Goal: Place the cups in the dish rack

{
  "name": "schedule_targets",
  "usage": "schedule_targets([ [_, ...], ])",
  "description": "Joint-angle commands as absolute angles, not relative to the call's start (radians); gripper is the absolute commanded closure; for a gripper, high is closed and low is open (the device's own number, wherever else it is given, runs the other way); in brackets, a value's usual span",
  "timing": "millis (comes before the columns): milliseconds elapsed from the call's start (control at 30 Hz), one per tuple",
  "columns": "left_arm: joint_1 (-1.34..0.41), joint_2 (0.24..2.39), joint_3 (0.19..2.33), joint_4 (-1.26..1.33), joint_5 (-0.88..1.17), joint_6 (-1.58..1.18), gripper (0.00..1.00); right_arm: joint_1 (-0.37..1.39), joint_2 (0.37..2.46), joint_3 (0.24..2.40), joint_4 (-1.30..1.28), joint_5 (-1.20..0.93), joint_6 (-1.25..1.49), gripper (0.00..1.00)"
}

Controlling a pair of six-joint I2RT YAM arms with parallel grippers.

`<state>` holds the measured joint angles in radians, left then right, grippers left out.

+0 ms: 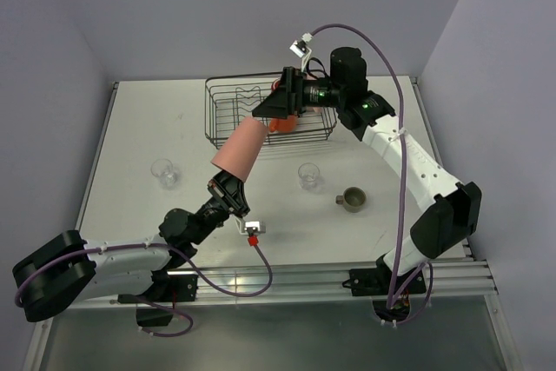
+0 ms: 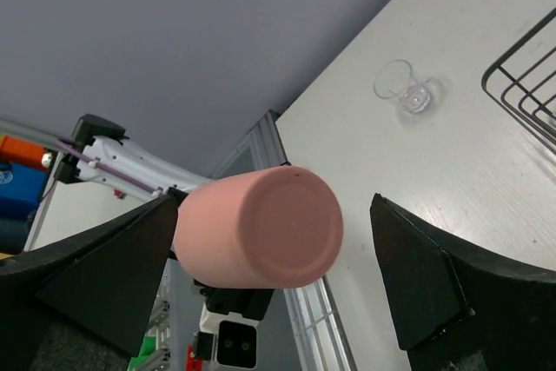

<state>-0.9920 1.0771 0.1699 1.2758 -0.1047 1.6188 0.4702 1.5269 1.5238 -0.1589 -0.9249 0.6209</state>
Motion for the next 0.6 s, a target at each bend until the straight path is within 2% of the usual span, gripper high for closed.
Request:
schedule_targets([
  [0,-0.997,1.065,0.213,1.690,-0.086,1.632,1.00,0.477,1.529,1.556,-0.184,-0.890,0.575,0.00],
  [567,-0.997,1.094,0.249,1.690,-0.067,1.657,1.00,0.505,1.551,1.464,-0.034,-1.052,0.754,0.02],
])
